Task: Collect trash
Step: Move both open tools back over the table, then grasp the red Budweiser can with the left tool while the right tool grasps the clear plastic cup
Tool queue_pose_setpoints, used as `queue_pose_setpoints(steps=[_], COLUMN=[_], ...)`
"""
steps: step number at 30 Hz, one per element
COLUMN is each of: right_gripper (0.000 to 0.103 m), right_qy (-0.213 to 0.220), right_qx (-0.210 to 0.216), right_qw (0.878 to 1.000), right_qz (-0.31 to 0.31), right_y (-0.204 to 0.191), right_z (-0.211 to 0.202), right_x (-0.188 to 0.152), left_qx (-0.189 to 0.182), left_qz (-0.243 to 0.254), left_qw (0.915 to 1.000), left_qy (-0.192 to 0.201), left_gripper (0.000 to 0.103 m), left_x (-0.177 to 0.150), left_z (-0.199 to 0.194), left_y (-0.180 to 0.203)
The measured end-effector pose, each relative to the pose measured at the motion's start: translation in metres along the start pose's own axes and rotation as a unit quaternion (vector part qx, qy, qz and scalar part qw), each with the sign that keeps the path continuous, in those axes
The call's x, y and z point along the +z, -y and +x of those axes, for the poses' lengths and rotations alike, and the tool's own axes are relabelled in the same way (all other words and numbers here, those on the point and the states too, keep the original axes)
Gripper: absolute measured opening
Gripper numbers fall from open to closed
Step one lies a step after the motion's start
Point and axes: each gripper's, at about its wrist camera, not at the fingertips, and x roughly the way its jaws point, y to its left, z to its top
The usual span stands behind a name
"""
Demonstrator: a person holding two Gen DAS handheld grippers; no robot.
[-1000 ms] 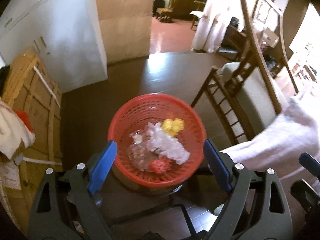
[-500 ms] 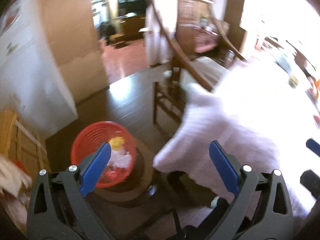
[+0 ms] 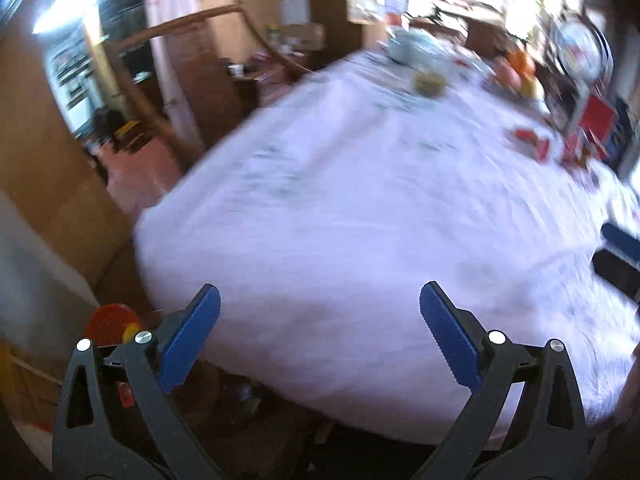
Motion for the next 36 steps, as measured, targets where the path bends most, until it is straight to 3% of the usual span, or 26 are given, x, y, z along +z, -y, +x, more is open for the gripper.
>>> queue_pose_setpoints(steps=[4, 9, 15, 22, 32, 36], right_gripper=[0.094, 0.095, 0.095, 0.094, 0.093, 0.073], right_qy=[0.006, 0.006, -0.014, -0.039, -0.066, -0.089], right_qx=[-0.072, -0.125, -0.133, -0.186, -0.218, -0.210], right_qw=[0.997, 0.990, 0.985, 0.979, 0.973, 0.973], right_qz=[0.018, 0.069, 0.109, 0.079, 0.049, 0.037], right_y=[0.052, 0.130, 0.192, 0.222, 0.236, 0.237], right_z=[-0.016, -0.024, -0.008, 0.021, 0.058, 0.071], right_x=[0.002, 0.010, 0.021, 0.037, 0.057, 0.059], left_qx=[-0.030, -0.061, -0.090, -0.101, -0.102, -0.104], left_qz=[0.040, 0.075, 0.117, 0.127, 0.114, 0.113], left_qw=[0.9986, 0.9953, 0.9889, 0.9867, 0.9882, 0.9881], left_qy=[0.015, 0.009, 0.010, 0.007, -0.010, -0.015], left_gripper=[0.096, 0.096, 0.096, 0.096, 0.096, 0.096], left_x=[0.010, 0.023, 0.027, 0.037, 0.042, 0.044], left_z=[0.000, 0.011, 0.011, 0.015, 0.029, 0.032], left_y=[0.048, 0.099, 0.139, 0.149, 0.141, 0.141])
